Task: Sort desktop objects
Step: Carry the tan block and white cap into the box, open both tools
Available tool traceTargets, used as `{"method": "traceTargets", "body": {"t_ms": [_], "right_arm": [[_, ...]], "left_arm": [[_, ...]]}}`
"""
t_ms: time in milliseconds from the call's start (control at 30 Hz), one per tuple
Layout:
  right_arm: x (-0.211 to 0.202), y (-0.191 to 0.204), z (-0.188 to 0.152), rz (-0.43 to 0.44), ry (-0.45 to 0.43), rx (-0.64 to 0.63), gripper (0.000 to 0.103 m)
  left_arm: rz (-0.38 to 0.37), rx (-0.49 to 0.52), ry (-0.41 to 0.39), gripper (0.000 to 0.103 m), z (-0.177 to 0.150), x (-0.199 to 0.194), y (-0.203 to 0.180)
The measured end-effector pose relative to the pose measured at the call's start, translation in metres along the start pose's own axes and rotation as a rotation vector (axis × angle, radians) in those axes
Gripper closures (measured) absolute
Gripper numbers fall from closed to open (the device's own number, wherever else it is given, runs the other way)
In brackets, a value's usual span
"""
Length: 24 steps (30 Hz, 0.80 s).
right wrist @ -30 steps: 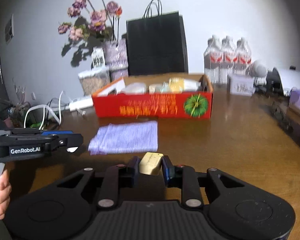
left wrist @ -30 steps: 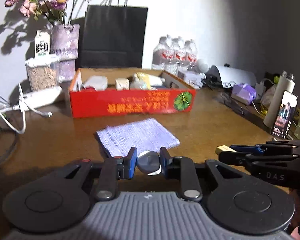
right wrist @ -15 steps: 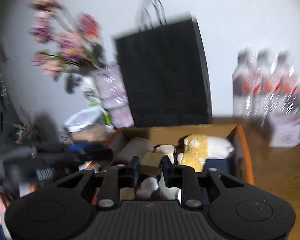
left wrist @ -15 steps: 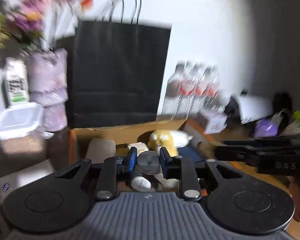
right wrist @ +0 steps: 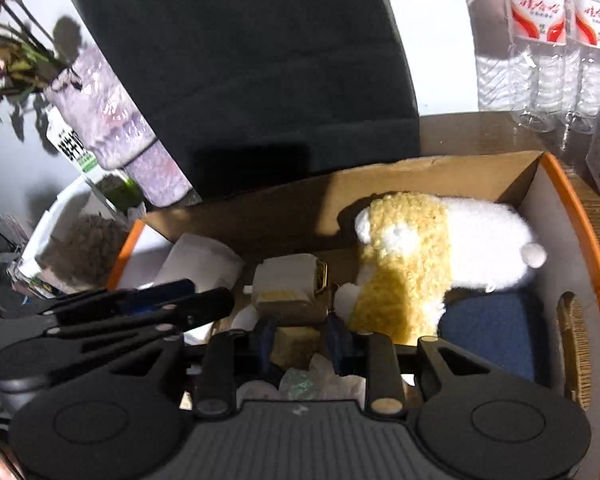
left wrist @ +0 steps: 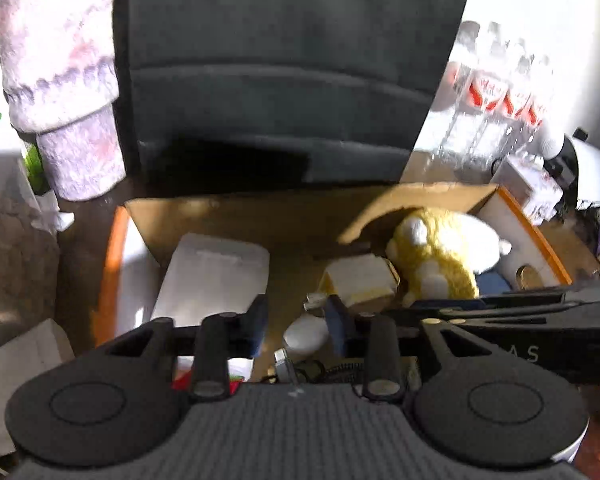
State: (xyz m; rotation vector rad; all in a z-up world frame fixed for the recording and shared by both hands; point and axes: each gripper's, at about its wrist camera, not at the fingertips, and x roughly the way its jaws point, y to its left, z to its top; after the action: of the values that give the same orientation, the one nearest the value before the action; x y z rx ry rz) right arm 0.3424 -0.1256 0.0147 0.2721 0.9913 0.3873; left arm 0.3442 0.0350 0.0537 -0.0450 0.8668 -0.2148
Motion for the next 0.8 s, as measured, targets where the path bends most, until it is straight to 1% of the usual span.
{"method": "traceTargets", "body": {"t_ms": [33,100,133,167,233,300,333,433,467,600,700,800], "right_arm": [[-0.006,0.001,0.001,0.000,-0.010,-0.005,0.075],[-0.024,0.006,-0.001,-0.006,-0.051,-0.032,0.064],[-0.032,0.007,-0.001,-0.019,-0.076,-0.048,0.055],[-0.041,0.010,-0.004,-0.036,-0.100,-0.072,0.054],[-0.062,0.016,-0.013,-0.091,-0.153,-0.119,0.054],[-0.087,0.020,-0.027,-0.134,-0.215,-0.163,0.053],[-0.097,0.022,-0.031,-0.145,-0.239,-0.177,0.051],[-0.134,0.027,-0.058,-0.165,-0.322,-0.227,0.044],[-0.143,0.028,-0.066,-0.164,-0.337,-0.241,0.042],[-0.178,0.029,-0.109,-0.147,-0.380,-0.284,0.041],[-0.189,0.029,-0.145,-0.158,-0.403,-0.310,0.041],[-0.196,0.027,-0.184,-0.172,-0.409,-0.332,0.041]], "left_arm": [[0.017,0.007,-0.015,0.045,0.000,-0.006,0.000],[0.045,0.024,-0.041,0.034,0.003,-0.014,0.001],[0.046,0.029,-0.053,0.034,0.004,-0.019,-0.001],[0.042,0.031,-0.064,0.033,0.003,-0.027,-0.001],[0.048,0.020,-0.082,0.020,0.001,-0.044,-0.003],[0.048,0.020,-0.122,0.014,-0.004,-0.063,-0.007],[0.046,0.021,-0.142,0.010,-0.008,-0.074,-0.010],[0.061,0.045,-0.192,0.004,-0.025,-0.106,-0.021],[0.060,0.057,-0.210,0.003,-0.032,-0.116,-0.024],[0.049,0.077,-0.279,0.000,-0.066,-0.155,-0.044],[0.060,0.077,-0.336,0.000,-0.101,-0.178,-0.059],[0.090,0.047,-0.385,0.000,-0.141,-0.194,-0.070]]}}
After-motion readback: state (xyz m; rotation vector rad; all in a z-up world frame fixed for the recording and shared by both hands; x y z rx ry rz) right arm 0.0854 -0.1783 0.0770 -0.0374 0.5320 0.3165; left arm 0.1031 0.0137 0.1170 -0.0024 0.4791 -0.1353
